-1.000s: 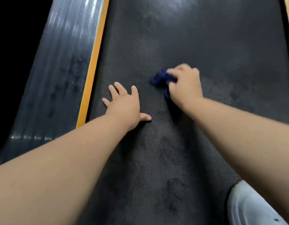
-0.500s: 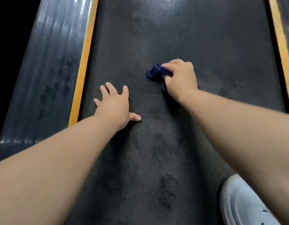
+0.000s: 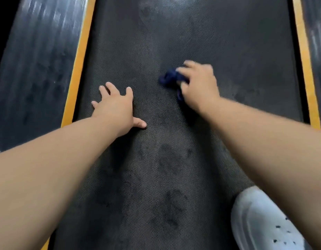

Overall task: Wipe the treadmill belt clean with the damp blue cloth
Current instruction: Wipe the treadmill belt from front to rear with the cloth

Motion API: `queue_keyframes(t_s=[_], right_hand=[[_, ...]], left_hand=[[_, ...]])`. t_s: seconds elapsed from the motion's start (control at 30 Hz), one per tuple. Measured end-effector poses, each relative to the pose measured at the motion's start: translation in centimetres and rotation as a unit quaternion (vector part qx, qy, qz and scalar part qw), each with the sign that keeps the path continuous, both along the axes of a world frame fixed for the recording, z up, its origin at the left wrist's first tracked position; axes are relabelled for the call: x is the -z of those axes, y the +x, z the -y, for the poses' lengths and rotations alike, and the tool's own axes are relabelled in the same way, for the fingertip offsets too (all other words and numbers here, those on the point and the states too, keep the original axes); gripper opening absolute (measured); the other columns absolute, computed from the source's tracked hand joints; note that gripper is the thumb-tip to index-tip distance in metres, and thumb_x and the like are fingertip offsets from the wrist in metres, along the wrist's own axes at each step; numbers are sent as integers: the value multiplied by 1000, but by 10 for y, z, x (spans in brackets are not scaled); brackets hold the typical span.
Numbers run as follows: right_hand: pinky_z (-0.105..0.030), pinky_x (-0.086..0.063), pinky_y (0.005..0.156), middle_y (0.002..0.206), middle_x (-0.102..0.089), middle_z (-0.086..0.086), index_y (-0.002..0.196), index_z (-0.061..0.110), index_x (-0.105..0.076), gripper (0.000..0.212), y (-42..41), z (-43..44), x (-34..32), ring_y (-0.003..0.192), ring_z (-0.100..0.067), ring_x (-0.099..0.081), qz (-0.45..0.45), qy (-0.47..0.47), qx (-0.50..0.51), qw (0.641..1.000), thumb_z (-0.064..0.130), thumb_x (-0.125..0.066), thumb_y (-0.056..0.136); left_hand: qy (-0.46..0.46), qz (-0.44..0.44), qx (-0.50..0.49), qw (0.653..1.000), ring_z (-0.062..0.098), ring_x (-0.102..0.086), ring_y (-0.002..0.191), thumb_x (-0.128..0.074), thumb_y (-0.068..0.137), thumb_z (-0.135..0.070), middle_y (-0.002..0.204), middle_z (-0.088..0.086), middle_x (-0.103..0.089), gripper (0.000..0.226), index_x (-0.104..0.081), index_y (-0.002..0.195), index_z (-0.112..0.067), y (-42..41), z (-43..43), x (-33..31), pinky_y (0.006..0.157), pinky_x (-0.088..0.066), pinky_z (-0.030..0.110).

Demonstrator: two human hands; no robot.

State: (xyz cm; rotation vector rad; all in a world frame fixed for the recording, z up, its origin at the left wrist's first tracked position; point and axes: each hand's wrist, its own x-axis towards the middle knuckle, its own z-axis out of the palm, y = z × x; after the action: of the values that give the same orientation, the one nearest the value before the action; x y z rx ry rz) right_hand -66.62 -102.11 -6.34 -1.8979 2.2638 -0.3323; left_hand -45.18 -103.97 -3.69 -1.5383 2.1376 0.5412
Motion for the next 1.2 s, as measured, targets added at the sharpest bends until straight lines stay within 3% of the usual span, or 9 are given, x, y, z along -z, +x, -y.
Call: queue_keyframes(t_s=[0.1, 0.3, 0.4, 0.53, 0.6, 0.73, 0.9, 1.07, 1.2], right_hand=[[-41, -34, 106, 152, -32, 2, 130, 29, -53, 41, 11, 10, -3, 129, -33, -33, 10, 39, 92, 995, 22, -47, 89], [-43, -45, 92, 130, -55, -4, 124, 18, -59, 42, 37, -108, -9, 104, -35, -50, 25, 18, -59, 998, 18, -55, 82], [-47, -48, 88, 133, -53, -11, 114, 19, -67, 40, 18, -84, -9, 102, -40, -51, 26, -5, -82, 996, 15, -55, 76], [-34, -39, 95, 148, -26, -11, 123, 19, -57, 43, -11, 9, -20, 118, -36, -39, 0, 42, 113, 993, 16, -63, 80], [-36, -39, 92, 140, -35, -10, 129, 13, -49, 50, -16, 32, -32, 120, -34, -40, -24, 84, 139, 986, 17, -66, 82], [-32, -37, 74, 117, -52, -9, 104, 14, -63, 26, -3, -19, -45, 106, -34, -47, -3, 108, 48, 993, 16, -65, 78], [-39, -45, 90, 122, -52, 1, 115, 22, -62, 29, 13, -91, -45, 107, -26, -45, 23, 142, -54, 988, 18, -56, 87], [-38, -41, 87, 131, -40, -10, 121, 13, -55, 32, -30, -25, -39, 110, -36, -45, -44, 127, 136, 982, 14, -53, 89], [-35, -38, 77, 116, -50, -8, 101, 11, -60, 18, -9, -39, -39, 104, -35, -46, -28, 120, 124, 985, 11, -56, 83]], left_hand=[[3, 0, 3, 1000, 44, 6, 142, -68, 67, -67, 153, 29, 8, 116, -3, 151, -21, 0, -1, -1, 109, -21, 63], [-32, -31, 76, 996, 31, 8, 145, -69, 71, -62, 157, 13, 15, 110, -7, 151, -18, -2, -1, -4, 107, -17, 68], [-3, -60, 88, 994, 34, 7, 145, -67, 69, -67, 157, 17, 9, 113, -3, 151, -24, -15, 2, -2, 104, -18, 70], [-16, -36, 83, 996, 43, 13, 142, -64, 64, -74, 155, 19, 16, 115, 7, 149, -38, -28, -7, 7, 100, -15, 75], [-13, -27, 76, 997, 44, 15, 141, -64, 65, -72, 154, 19, 19, 113, 6, 148, -40, -30, -5, 7, 100, -14, 76], [26, -13, 67, 997, 44, 17, 140, -67, 66, -70, 154, 19, 23, 114, 7, 148, -41, -36, -3, -2, 99, -14, 76], [34, -15, 66, 997, 46, 16, 140, -69, 63, -69, 154, 20, 21, 115, 4, 148, -42, -37, -1, -7, 98, -14, 77], [32, -26, 61, 997, 44, 15, 141, -71, 61, -68, 155, 18, 20, 116, 3, 147, -44, -35, -1, -2, 98, -13, 78], [30, -24, 63, 997, 44, 15, 141, -71, 62, -68, 155, 17, 20, 115, 3, 147, -44, -35, 1, 0, 98, -14, 77]])
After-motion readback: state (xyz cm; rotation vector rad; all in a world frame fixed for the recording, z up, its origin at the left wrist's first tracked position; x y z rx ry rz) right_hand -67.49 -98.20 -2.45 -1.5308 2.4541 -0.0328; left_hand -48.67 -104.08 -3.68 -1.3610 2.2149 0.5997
